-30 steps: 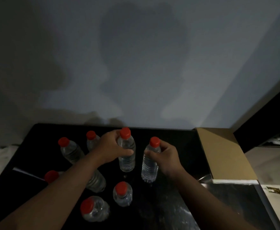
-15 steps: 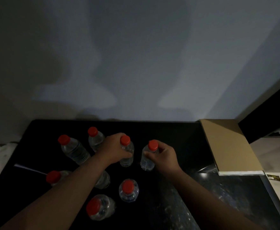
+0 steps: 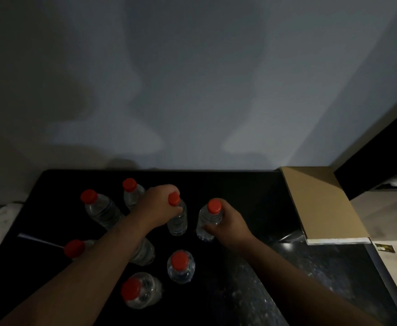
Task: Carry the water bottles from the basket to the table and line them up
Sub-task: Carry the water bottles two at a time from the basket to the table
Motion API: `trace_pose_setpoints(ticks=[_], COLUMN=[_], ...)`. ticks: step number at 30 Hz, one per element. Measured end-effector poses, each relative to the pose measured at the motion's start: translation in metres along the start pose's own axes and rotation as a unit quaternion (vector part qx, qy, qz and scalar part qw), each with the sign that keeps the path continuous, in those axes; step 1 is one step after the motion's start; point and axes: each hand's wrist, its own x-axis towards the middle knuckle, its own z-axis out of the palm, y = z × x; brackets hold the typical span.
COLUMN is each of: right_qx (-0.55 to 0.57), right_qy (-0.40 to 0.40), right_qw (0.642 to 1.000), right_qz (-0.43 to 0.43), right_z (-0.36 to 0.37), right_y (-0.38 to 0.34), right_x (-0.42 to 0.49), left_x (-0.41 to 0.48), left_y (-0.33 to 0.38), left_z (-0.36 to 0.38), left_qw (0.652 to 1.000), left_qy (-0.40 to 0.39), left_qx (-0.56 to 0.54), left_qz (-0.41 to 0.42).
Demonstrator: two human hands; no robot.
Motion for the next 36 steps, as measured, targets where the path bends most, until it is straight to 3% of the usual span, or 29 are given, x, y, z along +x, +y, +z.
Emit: trace_pose_setpoints(ticks=[7, 18, 24, 28, 36], right_qx=[0.005, -0.053, -0.146, -0.182, -0.270], right_qy=[-0.051, -0.024, 0.039, 0.035, -0.033], right_qw=[0.999, 0.998, 0.988, 0.983, 0.962], right_qz=[-0.013, 0.024, 0.012, 0.004, -0.004], right_z=[0.008, -0.001, -0.021, -0.033, -0.073], right_y=[-0.003, -0.007, 0.007, 0.012, 0.022], right_x=[-0.012, -0.029, -0.066, -0.091, -0.150], left_x=[-0.003, -0.017, -0.061, -0.099, -0.158], left_y=[-0.001, -0.012, -0.006, 0.003, 0.028], left_z=[-0.004, -0.007, -0.023, -0.027, -0.005], left_qw=[1.000, 0.999, 0.993, 0.991, 0.991], left_qy=[-0.011, -0.045, 0.031, 0.046, 0.090], left_qx=[0.009, -0.011, -0.094, -0.116, 0.013], left_qz=[0.014, 0.026, 0.064, 0.054, 0.103])
